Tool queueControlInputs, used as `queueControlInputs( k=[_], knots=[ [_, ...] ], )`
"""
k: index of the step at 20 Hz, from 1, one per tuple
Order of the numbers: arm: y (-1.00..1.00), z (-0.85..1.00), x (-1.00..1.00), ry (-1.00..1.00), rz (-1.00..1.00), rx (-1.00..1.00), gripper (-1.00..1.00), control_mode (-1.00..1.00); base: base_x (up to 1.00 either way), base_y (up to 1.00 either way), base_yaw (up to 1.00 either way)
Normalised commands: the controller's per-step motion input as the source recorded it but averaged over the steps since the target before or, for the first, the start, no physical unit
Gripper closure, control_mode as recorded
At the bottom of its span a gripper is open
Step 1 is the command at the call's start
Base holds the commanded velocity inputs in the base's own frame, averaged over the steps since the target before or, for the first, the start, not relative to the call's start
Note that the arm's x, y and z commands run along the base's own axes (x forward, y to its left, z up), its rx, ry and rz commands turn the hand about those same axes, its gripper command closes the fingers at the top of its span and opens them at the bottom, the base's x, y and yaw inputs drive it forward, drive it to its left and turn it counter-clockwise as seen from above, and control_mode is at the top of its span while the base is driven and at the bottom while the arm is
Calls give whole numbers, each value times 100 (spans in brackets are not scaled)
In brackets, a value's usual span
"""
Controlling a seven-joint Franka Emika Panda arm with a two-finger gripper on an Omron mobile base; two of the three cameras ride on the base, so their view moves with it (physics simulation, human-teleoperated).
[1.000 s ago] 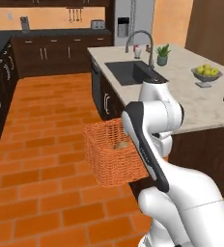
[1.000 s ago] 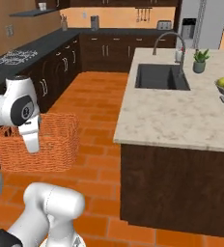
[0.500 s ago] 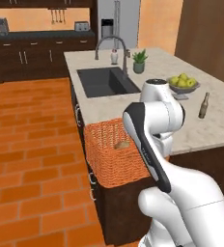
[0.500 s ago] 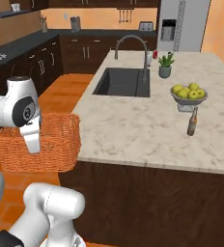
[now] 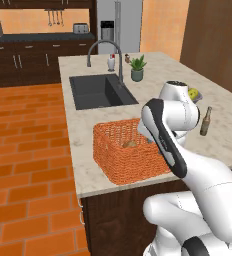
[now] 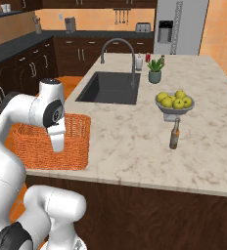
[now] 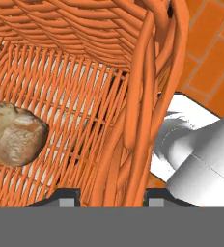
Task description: Open the cabinet, pick up the bread from the cabinet and place it in the basket. Then move the basket to the dining counter.
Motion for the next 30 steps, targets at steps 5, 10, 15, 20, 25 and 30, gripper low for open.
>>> queueControlInputs(
  k=[5,10,15,20,25,30],
  knots=[
    [-67,-42,100,0,13,18,100,-100,0,0,0],
    [-17,-52,100,0,1,2,100,-100,0,0,0],
    [-2,-55,100,0,-1,0,100,-100,0,0,0],
    [1,-79,89,0,-4,0,100,-100,0,0,0],
    [13,-45,31,-7,-1,1,-100,-100,0,0,0],
    [0,38,-42,-26,0,0,-100,-100,0,0,0]
  ],
)
